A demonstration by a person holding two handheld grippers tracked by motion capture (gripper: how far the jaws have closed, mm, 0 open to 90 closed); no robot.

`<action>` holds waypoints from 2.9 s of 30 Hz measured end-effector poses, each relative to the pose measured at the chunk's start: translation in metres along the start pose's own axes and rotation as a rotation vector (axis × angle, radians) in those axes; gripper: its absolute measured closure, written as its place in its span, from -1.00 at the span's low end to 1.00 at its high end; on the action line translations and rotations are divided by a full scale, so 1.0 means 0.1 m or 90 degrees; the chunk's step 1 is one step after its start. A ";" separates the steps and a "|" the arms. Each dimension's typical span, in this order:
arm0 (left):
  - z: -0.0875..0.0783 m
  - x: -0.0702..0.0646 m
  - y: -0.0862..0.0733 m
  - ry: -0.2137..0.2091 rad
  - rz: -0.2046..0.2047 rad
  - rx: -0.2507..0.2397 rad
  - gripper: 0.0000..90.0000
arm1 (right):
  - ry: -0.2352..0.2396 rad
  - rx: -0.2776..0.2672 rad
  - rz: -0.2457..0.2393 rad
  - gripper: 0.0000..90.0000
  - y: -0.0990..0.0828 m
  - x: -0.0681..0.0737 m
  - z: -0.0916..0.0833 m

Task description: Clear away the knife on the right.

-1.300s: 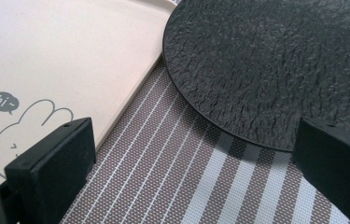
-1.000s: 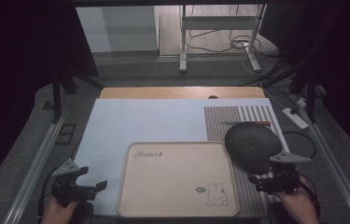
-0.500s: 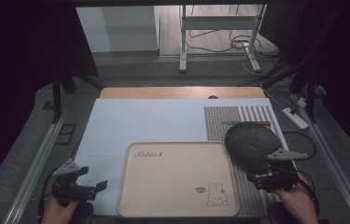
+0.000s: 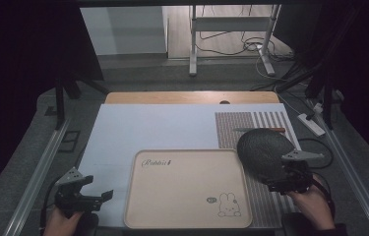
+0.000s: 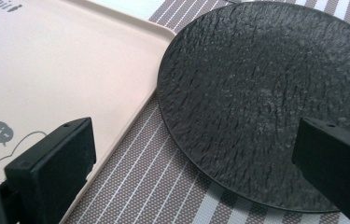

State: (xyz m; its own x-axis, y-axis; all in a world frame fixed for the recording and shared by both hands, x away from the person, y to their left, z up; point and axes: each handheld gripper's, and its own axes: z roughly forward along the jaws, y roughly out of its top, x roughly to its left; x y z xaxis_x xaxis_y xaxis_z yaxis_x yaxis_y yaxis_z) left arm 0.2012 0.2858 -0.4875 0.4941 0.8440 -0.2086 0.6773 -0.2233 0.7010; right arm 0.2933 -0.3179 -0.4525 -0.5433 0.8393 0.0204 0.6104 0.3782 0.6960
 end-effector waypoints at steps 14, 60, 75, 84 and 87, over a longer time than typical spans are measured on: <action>0.00 0.01 0.00 -0.003 -0.005 -0.004 -0.97 | -0.010 0.014 0.008 -1.00 0.16 -0.15 0.13; 0.01 0.02 0.01 -0.008 -0.007 -0.002 -0.97 | -0.064 0.106 0.048 -1.00 0.74 -0.88 0.85; 0.01 0.03 0.01 -0.011 -0.007 0.000 -0.97 | -0.084 0.124 0.070 -1.00 0.89 -1.11 1.06; 0.02 0.03 0.01 -0.011 -0.007 0.000 -0.97 | -0.095 0.132 0.070 -1.00 1.00 -1.20 1.19; 0.02 0.02 0.01 -0.011 -0.008 0.000 -0.97 | -0.097 0.141 0.066 -1.00 1.05 -1.22 1.24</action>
State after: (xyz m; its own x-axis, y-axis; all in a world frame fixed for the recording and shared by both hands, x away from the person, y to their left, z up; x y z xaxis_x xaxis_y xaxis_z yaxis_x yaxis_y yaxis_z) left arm 0.2042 0.2867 -0.4883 0.4954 0.8380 -0.2288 0.6828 -0.2128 0.6989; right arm 0.4951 -0.3320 -0.4715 -0.3892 0.9204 -0.0361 0.7785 0.3496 0.5212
